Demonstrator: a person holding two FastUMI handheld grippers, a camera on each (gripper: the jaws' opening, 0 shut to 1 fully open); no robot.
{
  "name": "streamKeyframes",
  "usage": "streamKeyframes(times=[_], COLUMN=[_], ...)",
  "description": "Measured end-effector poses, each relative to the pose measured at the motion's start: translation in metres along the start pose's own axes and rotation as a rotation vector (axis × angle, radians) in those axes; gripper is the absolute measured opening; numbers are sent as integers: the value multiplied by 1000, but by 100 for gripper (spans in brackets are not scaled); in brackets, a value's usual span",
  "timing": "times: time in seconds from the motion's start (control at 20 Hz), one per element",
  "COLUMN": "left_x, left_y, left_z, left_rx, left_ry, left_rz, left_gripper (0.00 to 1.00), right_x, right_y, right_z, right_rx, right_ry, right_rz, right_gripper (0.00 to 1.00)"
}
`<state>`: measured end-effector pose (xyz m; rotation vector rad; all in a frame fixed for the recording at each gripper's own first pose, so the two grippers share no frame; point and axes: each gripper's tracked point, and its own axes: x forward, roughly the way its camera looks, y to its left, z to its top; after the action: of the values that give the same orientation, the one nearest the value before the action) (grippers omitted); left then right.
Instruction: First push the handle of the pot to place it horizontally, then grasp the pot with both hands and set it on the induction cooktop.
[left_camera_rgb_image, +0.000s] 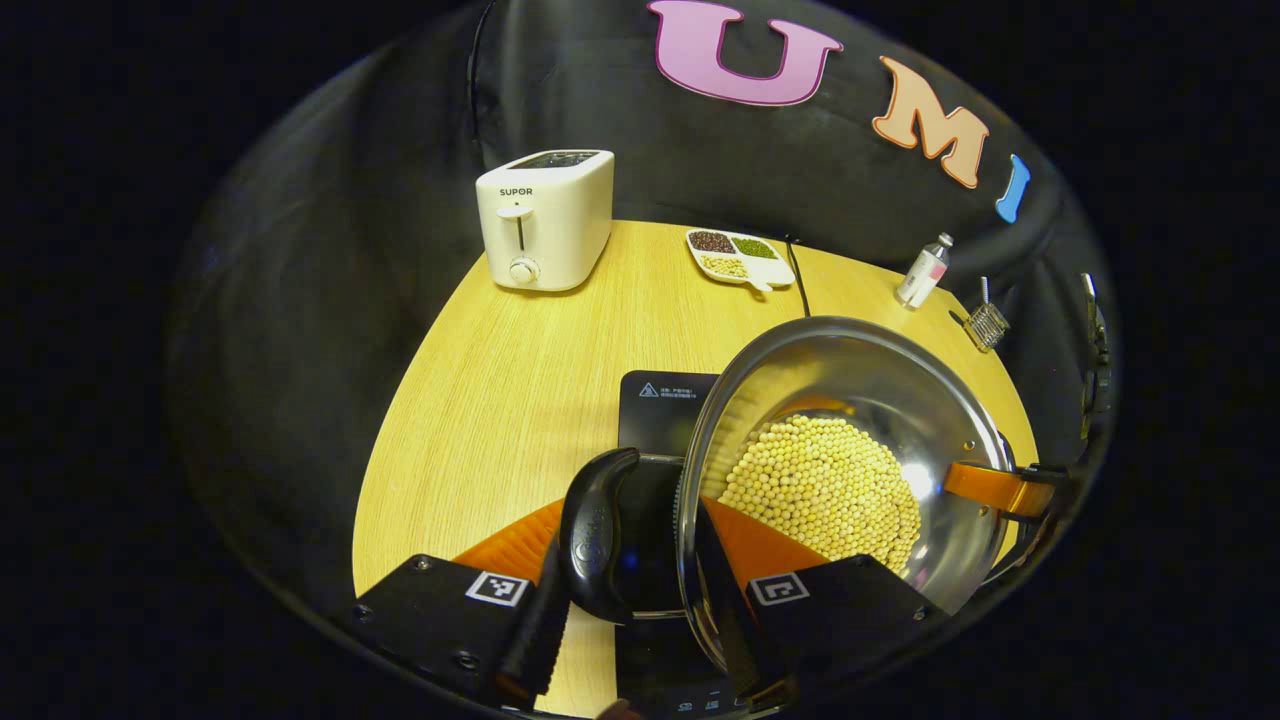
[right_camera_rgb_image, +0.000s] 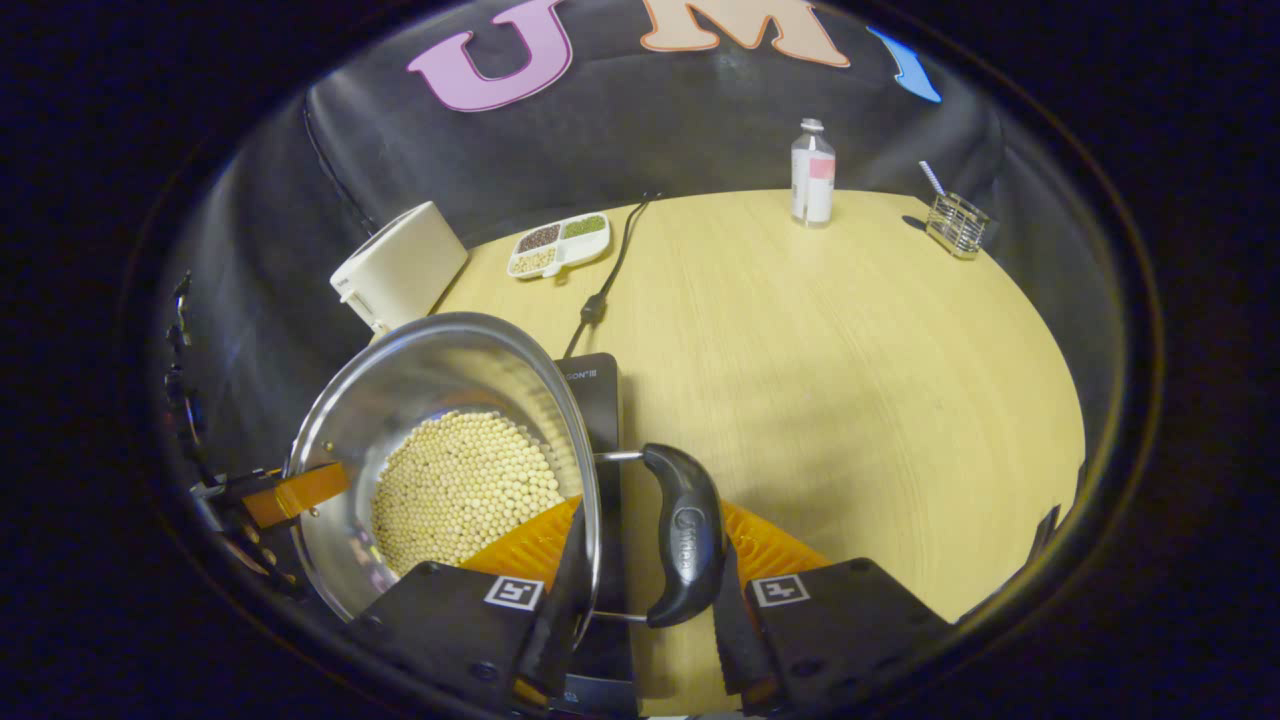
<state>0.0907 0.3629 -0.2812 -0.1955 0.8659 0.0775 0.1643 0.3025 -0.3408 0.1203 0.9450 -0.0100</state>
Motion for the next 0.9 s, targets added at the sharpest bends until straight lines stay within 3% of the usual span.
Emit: streamKeyframes(times=[0.5,0.55,0.9], left_x=[2,3,3], left_y=[5,5,5], left_z=[4,3,3], left_rx=[1,4,15], left_ry=[-12,-10,-12], left_rz=[-16,-15,-7], left_gripper=[68,70,72], right_x=[3,3,3], right_y=[6,6,5], right_z=[2,2,2], right_rx=[8,12,15], right_ry=[-4,-5,-13], right_rz=[11,12,8], right_gripper=[61,55,59])
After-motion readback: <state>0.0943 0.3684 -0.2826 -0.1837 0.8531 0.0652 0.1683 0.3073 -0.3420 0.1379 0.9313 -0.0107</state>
